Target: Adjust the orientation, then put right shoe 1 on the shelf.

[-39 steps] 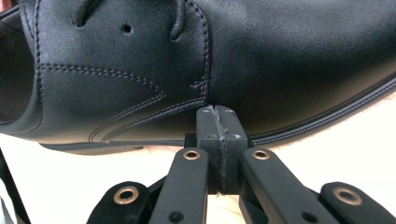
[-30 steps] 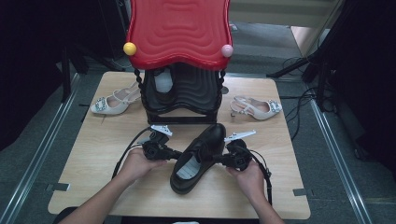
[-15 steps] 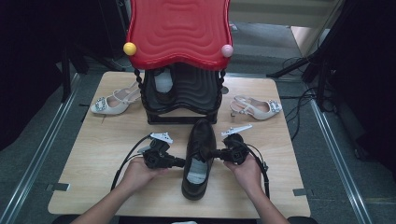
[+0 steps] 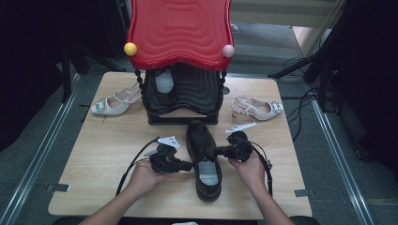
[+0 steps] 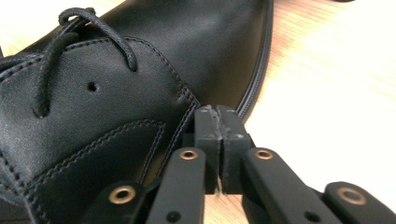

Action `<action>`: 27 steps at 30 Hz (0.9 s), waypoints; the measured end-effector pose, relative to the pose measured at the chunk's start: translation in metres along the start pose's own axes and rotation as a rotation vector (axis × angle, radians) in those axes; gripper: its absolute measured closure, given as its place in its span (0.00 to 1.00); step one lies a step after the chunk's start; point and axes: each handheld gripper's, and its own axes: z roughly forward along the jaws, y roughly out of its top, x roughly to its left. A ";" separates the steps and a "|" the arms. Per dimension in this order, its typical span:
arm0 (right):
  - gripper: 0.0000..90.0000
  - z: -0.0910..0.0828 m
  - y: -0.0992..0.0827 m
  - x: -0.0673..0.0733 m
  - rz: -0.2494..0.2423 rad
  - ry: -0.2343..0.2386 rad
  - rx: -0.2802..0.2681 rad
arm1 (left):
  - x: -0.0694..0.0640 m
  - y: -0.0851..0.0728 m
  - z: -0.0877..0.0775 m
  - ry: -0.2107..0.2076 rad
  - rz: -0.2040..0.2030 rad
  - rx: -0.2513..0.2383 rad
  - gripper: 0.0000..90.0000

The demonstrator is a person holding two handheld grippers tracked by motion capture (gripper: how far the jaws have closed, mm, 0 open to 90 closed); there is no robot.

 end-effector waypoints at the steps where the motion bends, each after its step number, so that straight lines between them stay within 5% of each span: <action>1: 0.96 -0.001 0.000 -0.001 0.002 0.005 -0.004 | 0.001 0.000 -0.003 -0.004 -0.004 -0.016 0.92; 8: 0.93 -0.018 0.001 0.001 0.044 0.063 -0.039 | 0.006 0.010 -0.029 -0.014 0.035 -0.065 0.82; 17: 0.75 -0.032 -0.003 0.008 0.075 0.099 -0.071 | 0.010 0.014 -0.041 -0.054 0.084 -0.058 0.45; 27: 0.70 -0.046 -0.005 0.018 0.090 0.087 -0.056 | 0.013 0.025 -0.056 -0.056 0.079 -0.077 0.43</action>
